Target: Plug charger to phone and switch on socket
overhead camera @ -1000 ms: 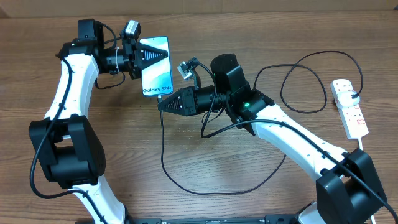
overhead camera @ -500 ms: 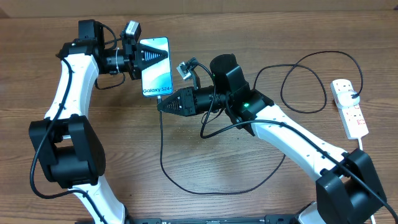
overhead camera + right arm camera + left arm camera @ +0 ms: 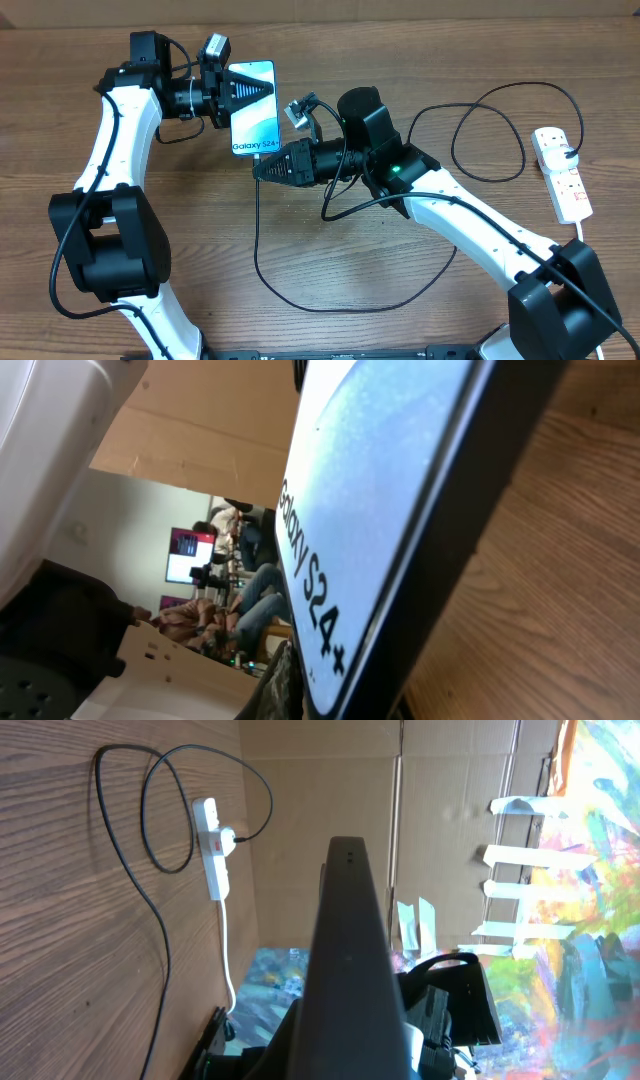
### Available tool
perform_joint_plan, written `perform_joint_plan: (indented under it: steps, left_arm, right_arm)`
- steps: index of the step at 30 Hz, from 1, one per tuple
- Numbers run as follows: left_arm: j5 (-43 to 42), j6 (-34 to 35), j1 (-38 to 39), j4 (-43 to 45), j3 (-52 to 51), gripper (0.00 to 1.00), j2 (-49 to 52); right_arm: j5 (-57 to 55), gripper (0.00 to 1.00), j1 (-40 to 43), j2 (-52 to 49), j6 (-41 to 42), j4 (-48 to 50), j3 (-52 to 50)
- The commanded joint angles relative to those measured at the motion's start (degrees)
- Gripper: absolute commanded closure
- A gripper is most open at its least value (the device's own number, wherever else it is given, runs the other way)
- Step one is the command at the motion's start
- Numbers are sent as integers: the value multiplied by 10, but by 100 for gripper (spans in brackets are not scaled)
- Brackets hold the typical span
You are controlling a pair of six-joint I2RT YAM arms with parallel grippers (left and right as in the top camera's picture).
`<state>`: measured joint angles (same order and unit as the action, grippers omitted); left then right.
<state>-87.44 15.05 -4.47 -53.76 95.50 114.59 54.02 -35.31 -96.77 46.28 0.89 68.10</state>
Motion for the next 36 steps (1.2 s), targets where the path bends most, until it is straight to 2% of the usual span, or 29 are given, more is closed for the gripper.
perform_joint_plan:
  steps: [1,17,36]
  left_arm:
    - [-31,-1,7,-3,2,96,4]
    - [-31,-47,7,-2,2,96,4]
    - [-31,-48,19,-18,2,96,4]
  right_arm:
    - [-21,96,5,1,27,5,2]
    - [-12,96,23,1,49,-3,2]
    - [-41,96,34,1,46,4,2]
